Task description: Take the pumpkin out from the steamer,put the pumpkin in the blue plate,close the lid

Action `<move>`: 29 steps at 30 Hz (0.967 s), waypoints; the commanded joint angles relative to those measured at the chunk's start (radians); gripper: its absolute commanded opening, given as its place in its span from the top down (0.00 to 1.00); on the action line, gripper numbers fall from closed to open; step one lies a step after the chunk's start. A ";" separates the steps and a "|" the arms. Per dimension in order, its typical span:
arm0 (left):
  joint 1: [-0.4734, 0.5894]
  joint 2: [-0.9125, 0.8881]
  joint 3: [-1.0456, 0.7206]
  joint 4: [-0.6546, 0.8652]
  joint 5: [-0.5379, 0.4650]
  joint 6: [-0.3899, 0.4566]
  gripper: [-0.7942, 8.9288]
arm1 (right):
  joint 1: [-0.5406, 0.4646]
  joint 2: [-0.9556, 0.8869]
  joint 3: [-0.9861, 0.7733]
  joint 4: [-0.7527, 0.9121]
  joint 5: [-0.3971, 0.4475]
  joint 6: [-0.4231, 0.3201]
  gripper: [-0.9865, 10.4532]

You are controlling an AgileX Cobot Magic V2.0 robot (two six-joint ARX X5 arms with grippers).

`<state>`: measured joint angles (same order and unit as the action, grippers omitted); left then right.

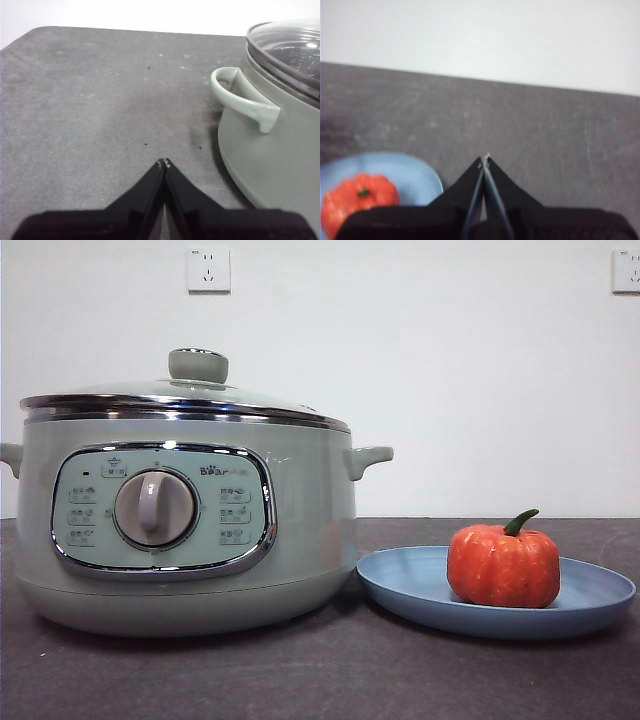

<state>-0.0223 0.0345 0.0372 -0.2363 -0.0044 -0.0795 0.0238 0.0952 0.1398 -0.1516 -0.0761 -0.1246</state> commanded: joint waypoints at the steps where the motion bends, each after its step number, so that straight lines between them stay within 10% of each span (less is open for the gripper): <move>1: 0.002 -0.003 -0.016 0.003 0.006 -0.003 0.92 | -0.002 -0.026 -0.070 0.014 0.004 -0.004 0.91; 29: 0.002 -0.003 -0.016 0.003 0.006 -0.003 0.92 | -0.002 -0.084 -0.132 -0.028 0.005 0.082 0.91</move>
<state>-0.0223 0.0345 0.0372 -0.2363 -0.0040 -0.0795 0.0238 0.0101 0.0196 -0.1753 -0.0753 -0.0555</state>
